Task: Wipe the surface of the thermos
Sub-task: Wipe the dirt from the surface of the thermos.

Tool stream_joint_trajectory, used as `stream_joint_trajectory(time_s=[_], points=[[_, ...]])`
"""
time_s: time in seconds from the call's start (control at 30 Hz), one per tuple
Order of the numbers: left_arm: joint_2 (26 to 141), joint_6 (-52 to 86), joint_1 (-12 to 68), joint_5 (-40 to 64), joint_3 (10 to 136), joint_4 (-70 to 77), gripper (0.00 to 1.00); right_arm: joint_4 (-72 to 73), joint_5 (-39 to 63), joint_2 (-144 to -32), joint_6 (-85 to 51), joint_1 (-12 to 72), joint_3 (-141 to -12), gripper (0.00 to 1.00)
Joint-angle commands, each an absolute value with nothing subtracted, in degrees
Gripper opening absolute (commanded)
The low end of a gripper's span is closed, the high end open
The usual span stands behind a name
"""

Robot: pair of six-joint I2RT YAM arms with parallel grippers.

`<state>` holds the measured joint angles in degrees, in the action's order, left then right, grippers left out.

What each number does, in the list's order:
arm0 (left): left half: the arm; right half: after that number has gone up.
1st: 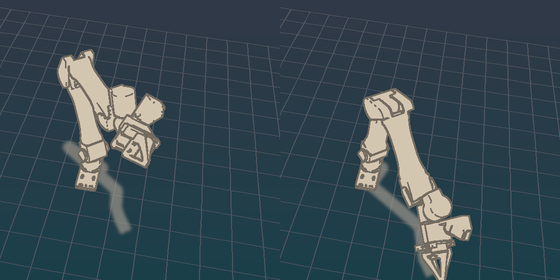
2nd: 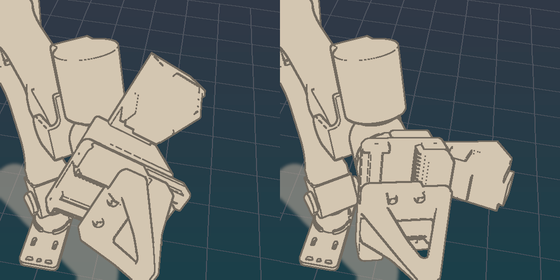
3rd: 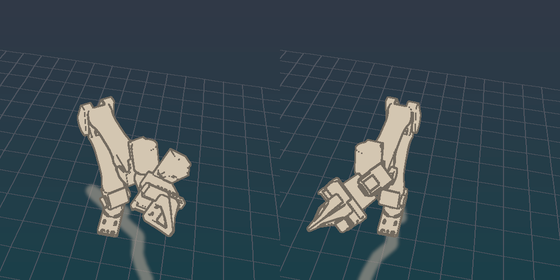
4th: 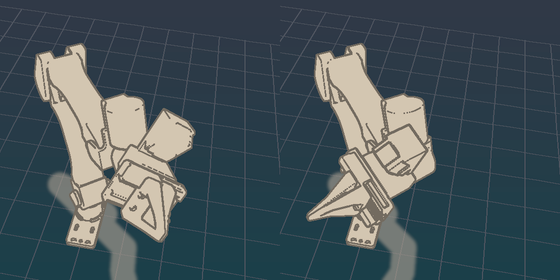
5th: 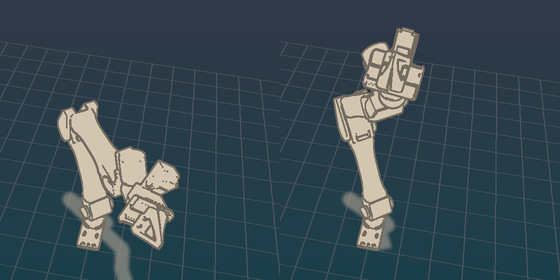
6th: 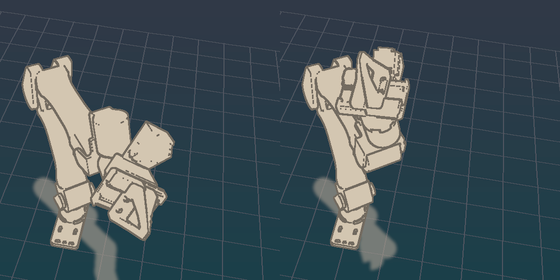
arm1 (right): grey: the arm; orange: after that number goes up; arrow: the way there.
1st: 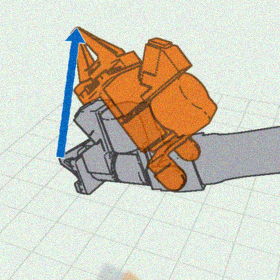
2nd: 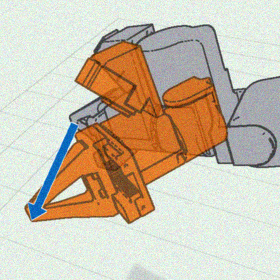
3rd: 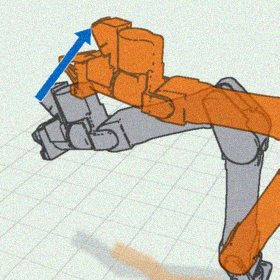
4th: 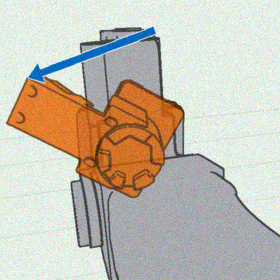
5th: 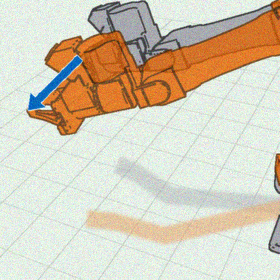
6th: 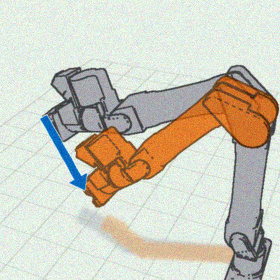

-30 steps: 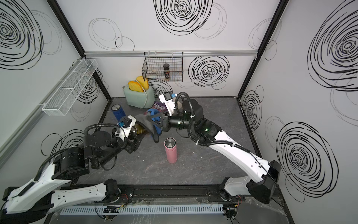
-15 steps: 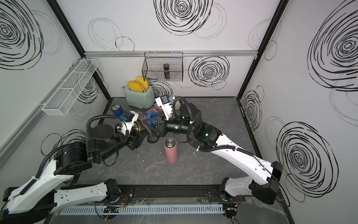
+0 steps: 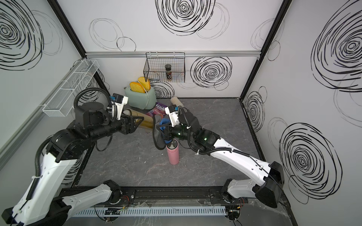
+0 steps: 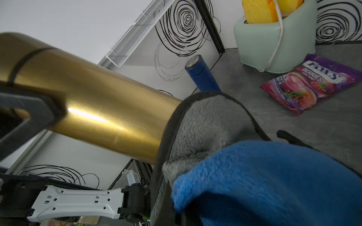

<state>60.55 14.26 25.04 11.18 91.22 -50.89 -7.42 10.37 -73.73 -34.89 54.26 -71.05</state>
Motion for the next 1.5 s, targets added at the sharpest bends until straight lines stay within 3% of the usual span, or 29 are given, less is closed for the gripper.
stream_joint_trajectory(time_s=[0.0,0.17,0.53,0.73,0.9,1.07,1.2,1.47], points=[[61.7,17.2,22.4,21.2,93.2,-49.1,0.0,-7.2,5.7,-74.6,-30.2,58.6,-80.7,0.0],[61.1,18.9,19.8,24.9,89.6,-48.4,0.0,-5.9,2.7,-76.7,-24.7,62.9,-86.4,0.0],[58.2,19.7,15.9,29.8,85.2,-45.4,0.0,-8.5,-12.6,-70.6,-17.9,62.4,-70.6,0.0],[58.1,20.2,13.4,32.4,83.9,-44.5,0.0,-8.0,-20.9,-75.2,-7.1,71.8,-79.7,0.0],[57.5,21.5,12.4,35.8,82.4,-42.9,0.0,-8.5,-30.6,-86.5,8.2,82.8,-93.2,0.0],[57.6,21.3,11.7,37.3,82.1,-42.7,0.0,-12.2,-43.9,-94.7,15.3,84.7,-97.0,0.0],[57.8,21.2,11.3,38.4,82.2,-42.6,0.0,-13.2,-50.9,-93.3,13.3,84.6,-89.7,0.0],[58.0,21.4,9.7,40.5,82.4,-41.9,0.0,-19.3,-48.6,-84.8,-0.7,83.2,-80.7,0.0]])
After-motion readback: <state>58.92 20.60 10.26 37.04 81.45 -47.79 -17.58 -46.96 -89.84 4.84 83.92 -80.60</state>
